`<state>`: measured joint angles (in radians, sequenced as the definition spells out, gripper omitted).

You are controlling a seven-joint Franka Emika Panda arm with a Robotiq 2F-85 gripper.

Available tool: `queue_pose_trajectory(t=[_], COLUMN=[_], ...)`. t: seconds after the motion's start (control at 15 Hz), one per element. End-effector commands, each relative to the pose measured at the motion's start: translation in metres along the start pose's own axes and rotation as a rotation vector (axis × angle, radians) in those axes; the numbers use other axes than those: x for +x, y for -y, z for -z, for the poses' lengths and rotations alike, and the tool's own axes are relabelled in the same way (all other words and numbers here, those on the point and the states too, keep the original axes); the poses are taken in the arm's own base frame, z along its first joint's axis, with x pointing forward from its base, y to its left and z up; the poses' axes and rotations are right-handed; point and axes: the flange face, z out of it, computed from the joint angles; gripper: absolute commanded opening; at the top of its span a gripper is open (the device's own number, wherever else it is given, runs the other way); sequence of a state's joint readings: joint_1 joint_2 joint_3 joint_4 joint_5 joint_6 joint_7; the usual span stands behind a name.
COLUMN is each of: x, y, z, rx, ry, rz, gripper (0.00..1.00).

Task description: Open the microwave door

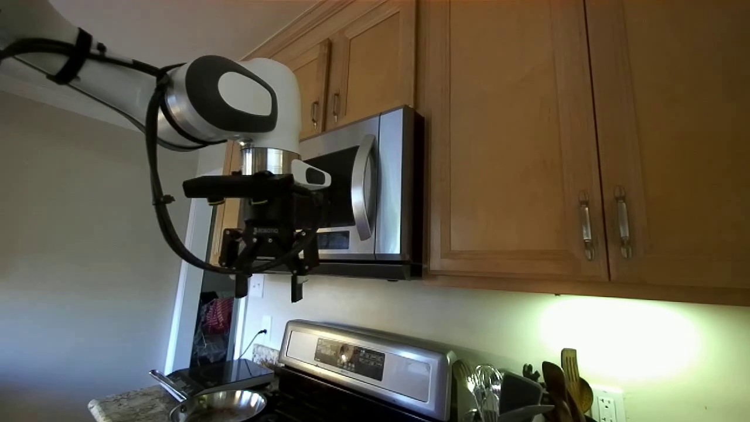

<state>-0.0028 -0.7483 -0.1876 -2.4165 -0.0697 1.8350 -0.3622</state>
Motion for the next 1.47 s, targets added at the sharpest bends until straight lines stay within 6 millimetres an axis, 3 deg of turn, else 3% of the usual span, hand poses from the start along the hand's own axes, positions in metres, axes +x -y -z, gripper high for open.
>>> queue_pose_trajectory(t=[0.0,0.27,0.53,0.8,0.87,1.2,1.4], x=[0.048,0.112,0.158,0.171,0.171,0.175,0.185], y=[-0.026,-0.047,-0.039,-0.019,-0.022,-0.016,-0.008], z=[0.016,0.039,0.046,0.049,0.043,0.046,0.066], rx=[-0.086,-0.153,-0.207,-0.283,-0.236,-0.248,-0.265], ry=[-0.012,-0.110,-0.238,-0.300,-0.283,-0.306,-0.462], rz=[-0.002,-0.045,-0.108,-0.104,-0.106,-0.106,-0.170], gripper=[1.00,1.00,1.00,1.00,1.00,1.00,1.00])
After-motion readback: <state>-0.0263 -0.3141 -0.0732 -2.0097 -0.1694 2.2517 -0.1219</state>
